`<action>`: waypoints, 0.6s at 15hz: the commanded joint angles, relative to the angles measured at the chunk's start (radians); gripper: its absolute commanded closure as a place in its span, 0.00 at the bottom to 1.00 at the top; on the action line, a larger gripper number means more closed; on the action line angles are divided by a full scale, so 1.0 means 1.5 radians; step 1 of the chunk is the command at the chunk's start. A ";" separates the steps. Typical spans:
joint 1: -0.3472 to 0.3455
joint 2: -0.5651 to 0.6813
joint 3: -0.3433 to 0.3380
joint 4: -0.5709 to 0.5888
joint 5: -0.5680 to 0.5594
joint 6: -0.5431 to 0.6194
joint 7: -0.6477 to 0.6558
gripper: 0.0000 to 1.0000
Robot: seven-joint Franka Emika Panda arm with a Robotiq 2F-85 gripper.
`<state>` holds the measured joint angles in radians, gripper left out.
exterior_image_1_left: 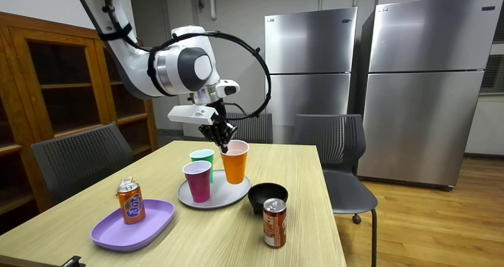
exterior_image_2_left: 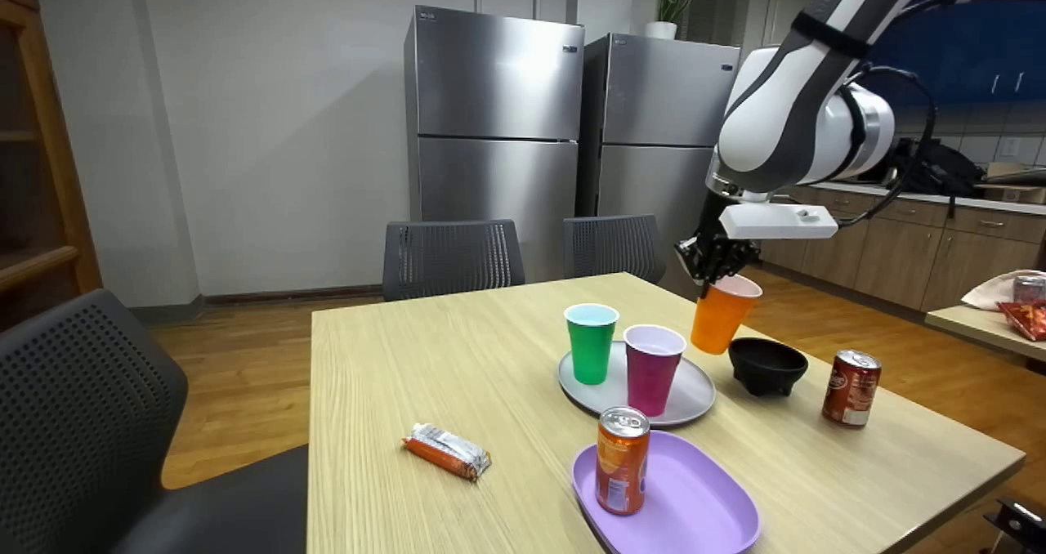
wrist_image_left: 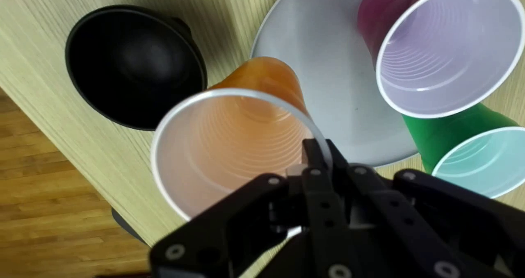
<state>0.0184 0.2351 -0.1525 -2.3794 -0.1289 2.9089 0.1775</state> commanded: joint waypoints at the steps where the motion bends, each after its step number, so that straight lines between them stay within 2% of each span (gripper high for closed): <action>1: 0.011 0.067 0.005 0.075 0.024 -0.037 0.036 0.99; 9: 0.016 0.149 0.015 0.178 0.097 -0.087 0.062 0.99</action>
<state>0.0369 0.4195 -0.1356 -2.1842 -0.0097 2.8332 0.2328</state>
